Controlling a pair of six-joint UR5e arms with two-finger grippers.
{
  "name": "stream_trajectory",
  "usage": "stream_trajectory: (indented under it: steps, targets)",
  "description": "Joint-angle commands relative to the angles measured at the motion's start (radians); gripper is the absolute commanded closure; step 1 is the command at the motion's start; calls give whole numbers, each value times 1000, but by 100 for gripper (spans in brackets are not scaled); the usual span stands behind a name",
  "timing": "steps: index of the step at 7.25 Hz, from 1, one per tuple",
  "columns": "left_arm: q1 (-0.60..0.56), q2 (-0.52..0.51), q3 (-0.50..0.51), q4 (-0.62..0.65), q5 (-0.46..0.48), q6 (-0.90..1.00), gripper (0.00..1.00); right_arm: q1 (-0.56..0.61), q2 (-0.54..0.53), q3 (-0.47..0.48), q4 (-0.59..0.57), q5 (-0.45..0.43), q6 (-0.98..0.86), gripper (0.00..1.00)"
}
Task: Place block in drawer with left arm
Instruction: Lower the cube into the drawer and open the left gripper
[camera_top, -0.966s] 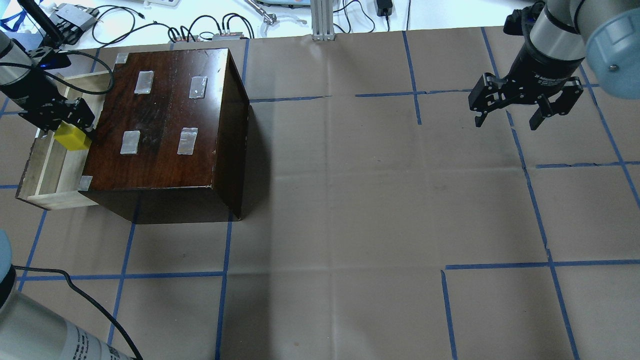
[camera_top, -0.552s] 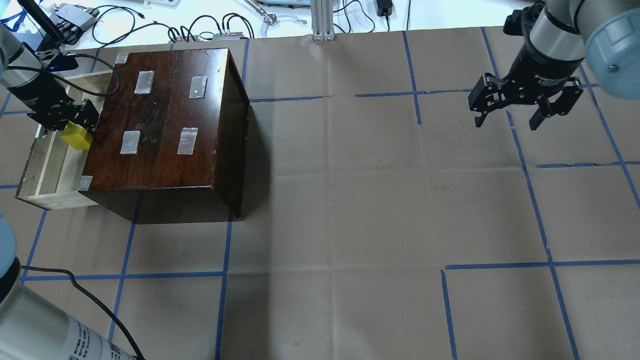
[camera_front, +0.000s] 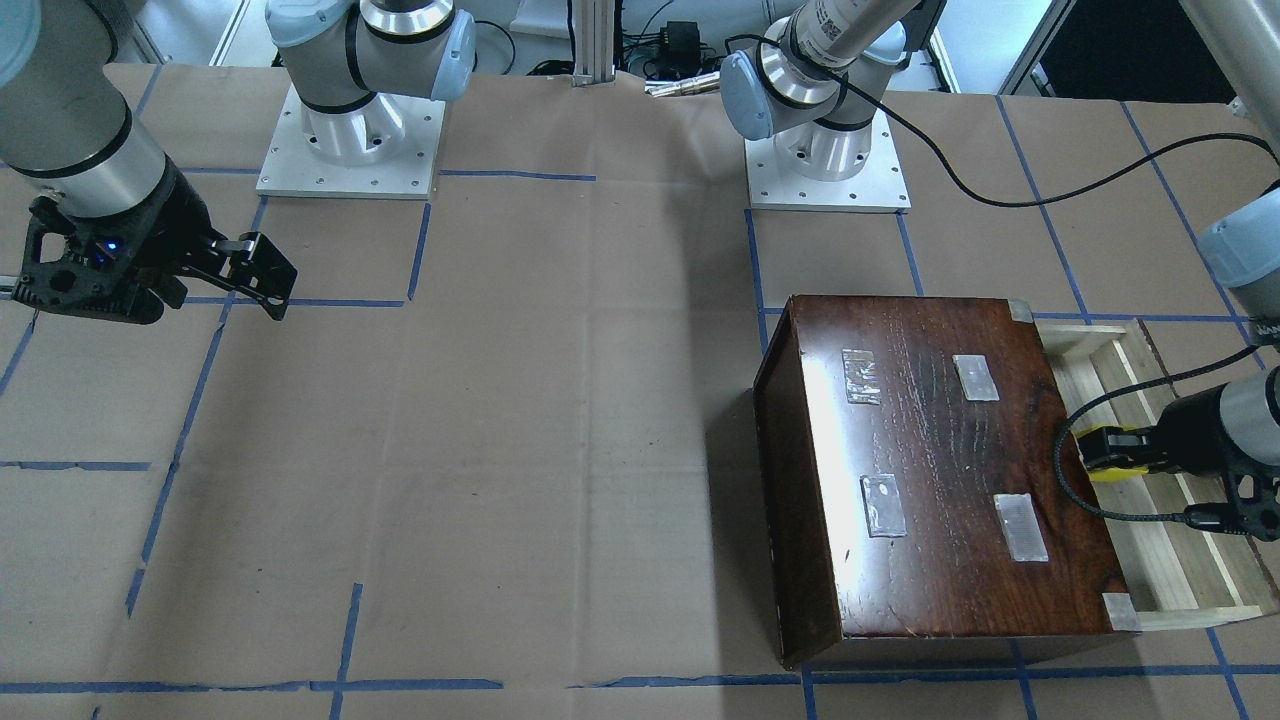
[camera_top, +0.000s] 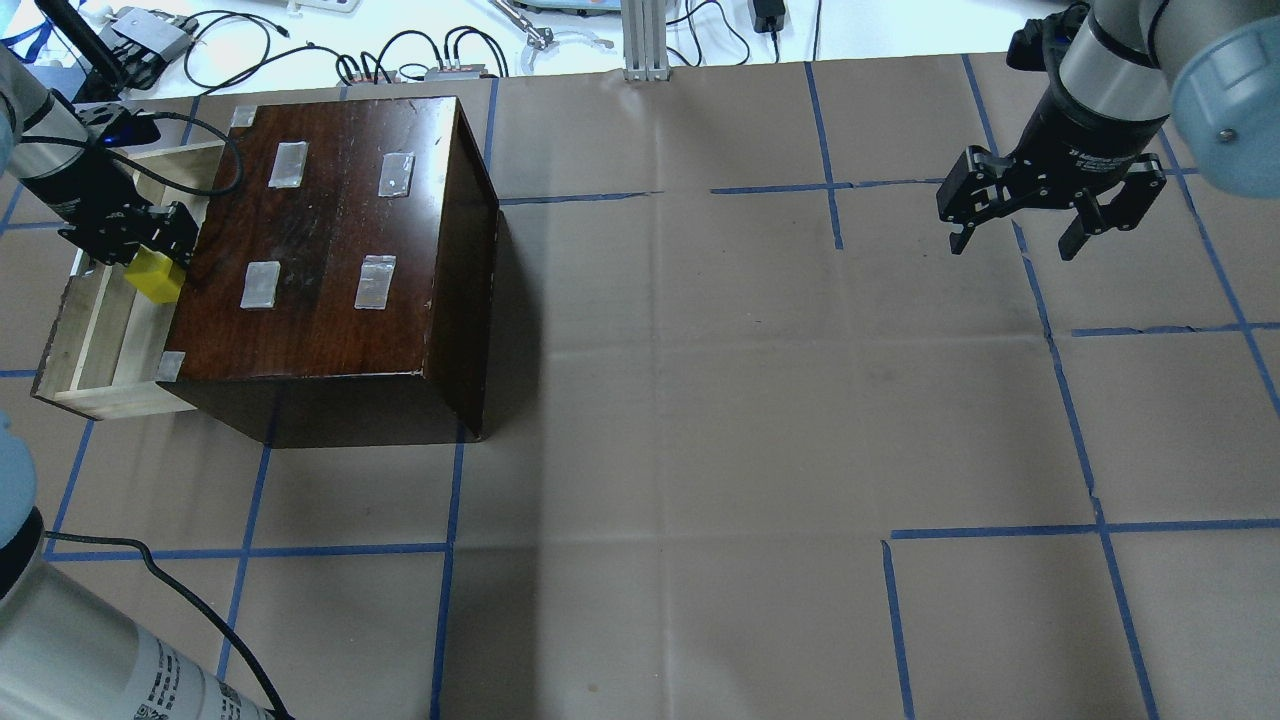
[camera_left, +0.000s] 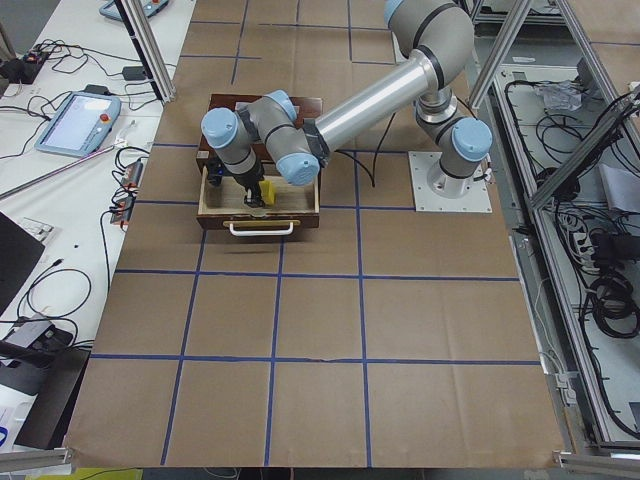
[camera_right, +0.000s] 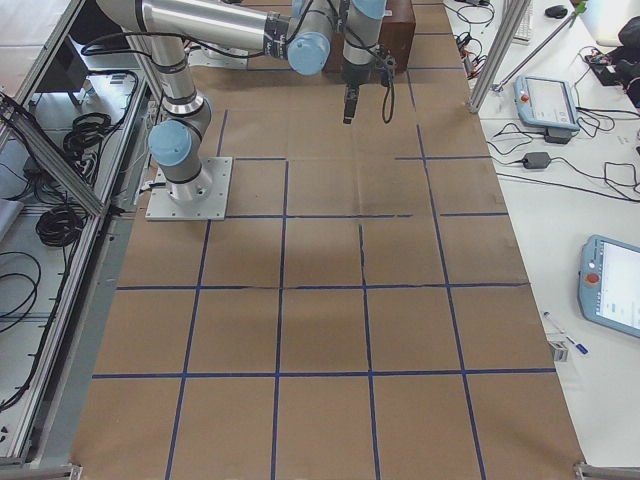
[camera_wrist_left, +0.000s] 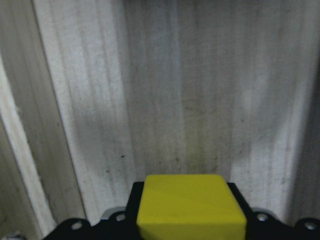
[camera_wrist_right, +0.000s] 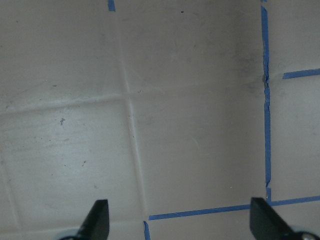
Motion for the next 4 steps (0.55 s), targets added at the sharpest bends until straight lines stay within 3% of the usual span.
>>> stream_trajectory:
  steps: [1, 4]
  targets:
    - [0, 0, 1, 0, 5, -2, 48, 0, 0, 1, 0, 0, 0, 0]
    - [0, 1, 1, 0, 3, -3, 37, 0, 0, 1, 0, 0, 0, 0]
